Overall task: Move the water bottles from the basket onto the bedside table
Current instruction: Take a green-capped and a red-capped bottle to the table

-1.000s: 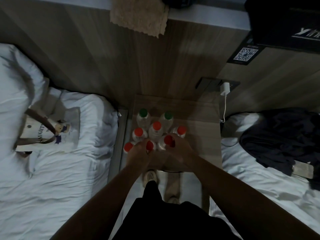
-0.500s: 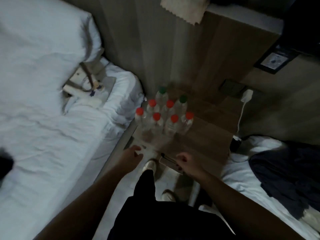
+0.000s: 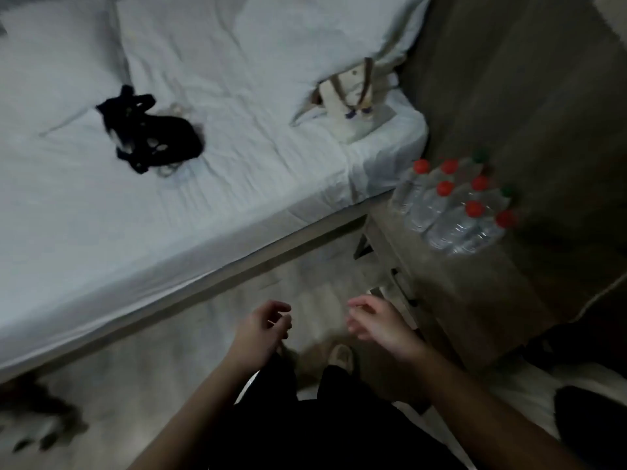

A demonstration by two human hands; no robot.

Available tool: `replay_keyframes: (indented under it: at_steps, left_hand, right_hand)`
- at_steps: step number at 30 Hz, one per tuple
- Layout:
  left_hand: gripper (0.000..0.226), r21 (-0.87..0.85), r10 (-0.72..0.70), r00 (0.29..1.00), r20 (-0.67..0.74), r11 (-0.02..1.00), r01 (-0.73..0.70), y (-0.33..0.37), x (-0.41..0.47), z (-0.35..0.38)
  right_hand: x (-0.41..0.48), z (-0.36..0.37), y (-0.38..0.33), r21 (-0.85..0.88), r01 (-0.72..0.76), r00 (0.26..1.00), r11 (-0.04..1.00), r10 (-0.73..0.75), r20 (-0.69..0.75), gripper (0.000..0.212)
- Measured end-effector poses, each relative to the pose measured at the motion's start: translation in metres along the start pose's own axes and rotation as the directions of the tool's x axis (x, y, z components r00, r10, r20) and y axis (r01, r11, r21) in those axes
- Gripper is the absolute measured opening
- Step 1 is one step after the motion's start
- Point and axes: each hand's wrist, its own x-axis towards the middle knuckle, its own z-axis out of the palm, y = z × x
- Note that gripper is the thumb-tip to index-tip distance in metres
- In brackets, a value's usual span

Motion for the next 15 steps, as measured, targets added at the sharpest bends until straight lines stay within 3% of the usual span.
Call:
replay_keyframes:
  at_steps: [6, 10, 15]
  left_hand:
    - [0.015, -0.094, -0.088, 0.986, -0.139, 0.993, 0.075, -0.081, -0.051, -0.040]
    - [0.016, -0.186, -0.157, 0.963, -0.219, 0.976, 0.117, -0.154, -0.091, -0.086]
    - [0.014, -0.262, -0.245, 0.919, -0.310, 0.951, 0.165, -0.271, -0.161, -0.167]
  right_hand:
    - [0.000, 0.087, -0.027, -0.383, 0.077, 0.987, 0.921, -0.016, 0.158, 0.020]
    - [0.000, 0.177, -0.039, -0.509, 0.168, 0.971, 0.844, -0.053, 0.233, 0.017]
    - [-0.010, 0.341, -0.035, -0.581, 0.219, 0.954, 0.784, -0.046, 0.298, 0.022]
